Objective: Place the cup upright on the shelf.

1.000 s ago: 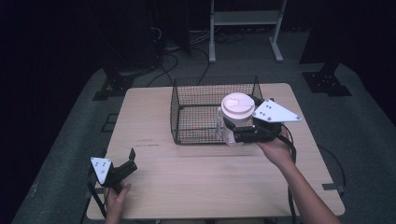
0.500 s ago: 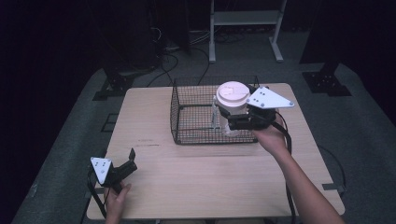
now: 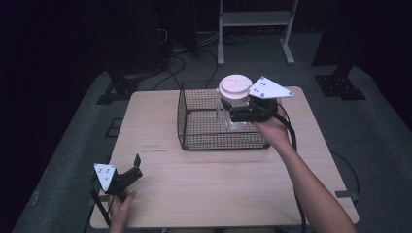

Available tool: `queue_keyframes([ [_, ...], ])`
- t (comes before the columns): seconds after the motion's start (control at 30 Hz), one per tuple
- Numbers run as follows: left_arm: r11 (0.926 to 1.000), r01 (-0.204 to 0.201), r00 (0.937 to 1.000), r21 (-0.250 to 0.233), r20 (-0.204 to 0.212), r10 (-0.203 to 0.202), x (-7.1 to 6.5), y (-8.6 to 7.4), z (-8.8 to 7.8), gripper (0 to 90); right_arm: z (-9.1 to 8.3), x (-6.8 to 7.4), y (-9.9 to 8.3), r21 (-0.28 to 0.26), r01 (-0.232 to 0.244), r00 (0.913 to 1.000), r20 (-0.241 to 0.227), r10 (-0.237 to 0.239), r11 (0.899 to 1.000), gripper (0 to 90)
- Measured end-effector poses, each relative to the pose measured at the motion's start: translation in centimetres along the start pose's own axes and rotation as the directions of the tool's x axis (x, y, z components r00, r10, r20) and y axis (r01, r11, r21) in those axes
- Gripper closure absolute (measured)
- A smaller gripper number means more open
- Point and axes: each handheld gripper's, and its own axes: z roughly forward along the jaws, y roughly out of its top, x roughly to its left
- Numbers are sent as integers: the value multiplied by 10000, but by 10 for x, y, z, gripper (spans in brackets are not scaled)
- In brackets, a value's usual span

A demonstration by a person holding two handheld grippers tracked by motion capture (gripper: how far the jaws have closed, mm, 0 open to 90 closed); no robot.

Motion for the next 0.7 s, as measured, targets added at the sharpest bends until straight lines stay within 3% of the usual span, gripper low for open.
queue_keyframes([
  [0.43,10000,10,10000,7,14,-10,0,0,0,0,33,-8,-4,201,-251,9993,271,245,9995,43],
  [0.7,10000,21,10000,-2,40,-21,0,0,0,0,50,-8,-13,396,-135,9989,463,117,9991,42],
])
